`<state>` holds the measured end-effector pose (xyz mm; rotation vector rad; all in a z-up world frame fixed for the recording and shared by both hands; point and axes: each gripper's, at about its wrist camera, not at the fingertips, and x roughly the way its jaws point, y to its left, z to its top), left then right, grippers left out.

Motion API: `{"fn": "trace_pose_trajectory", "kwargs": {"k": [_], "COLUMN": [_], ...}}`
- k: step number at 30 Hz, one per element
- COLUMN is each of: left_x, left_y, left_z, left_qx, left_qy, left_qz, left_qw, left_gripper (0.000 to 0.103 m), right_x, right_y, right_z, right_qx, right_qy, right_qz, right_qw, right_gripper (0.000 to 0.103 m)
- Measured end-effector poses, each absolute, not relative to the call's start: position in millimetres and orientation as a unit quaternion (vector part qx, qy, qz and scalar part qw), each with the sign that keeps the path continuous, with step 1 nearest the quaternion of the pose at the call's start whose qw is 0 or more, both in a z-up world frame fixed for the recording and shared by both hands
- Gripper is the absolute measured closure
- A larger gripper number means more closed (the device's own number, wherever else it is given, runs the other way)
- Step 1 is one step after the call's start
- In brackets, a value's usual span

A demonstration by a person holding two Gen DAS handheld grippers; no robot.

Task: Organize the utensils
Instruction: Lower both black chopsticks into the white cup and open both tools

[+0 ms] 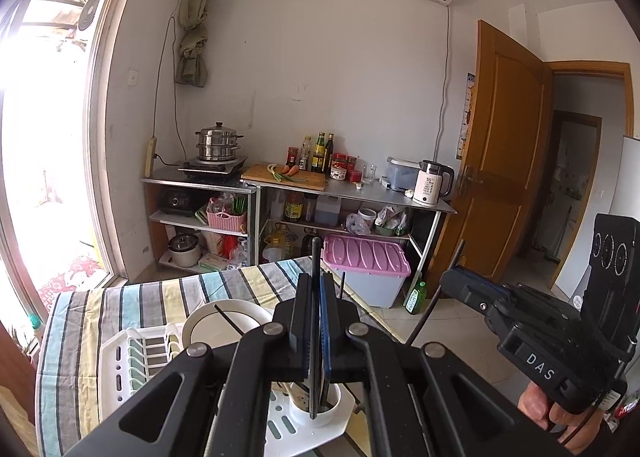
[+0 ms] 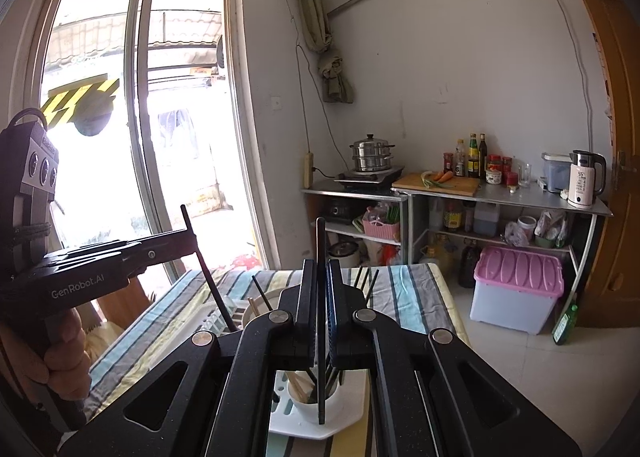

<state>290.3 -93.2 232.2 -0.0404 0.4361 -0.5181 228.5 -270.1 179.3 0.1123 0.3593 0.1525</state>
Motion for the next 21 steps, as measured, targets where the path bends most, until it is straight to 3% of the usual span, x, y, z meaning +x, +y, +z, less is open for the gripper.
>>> {"fn": "trace_pose_trajectory", "kwargs": {"k": [21], "left_x": [344], "left_y": [-101], "left_z": [169], "left_qx": [-0.033], "left_qy": [0.263], "left_qz": [-0.245], "left_qw": [0.933], "left_gripper": [0.1], "right_x": [281], "right_y": [-277], "right_z": [135], "right_qx": [0.065], "right_qy": [0.221], "right_qz": [0.068], "right_qw": [0.971], "right_gripper": [0.099]}}
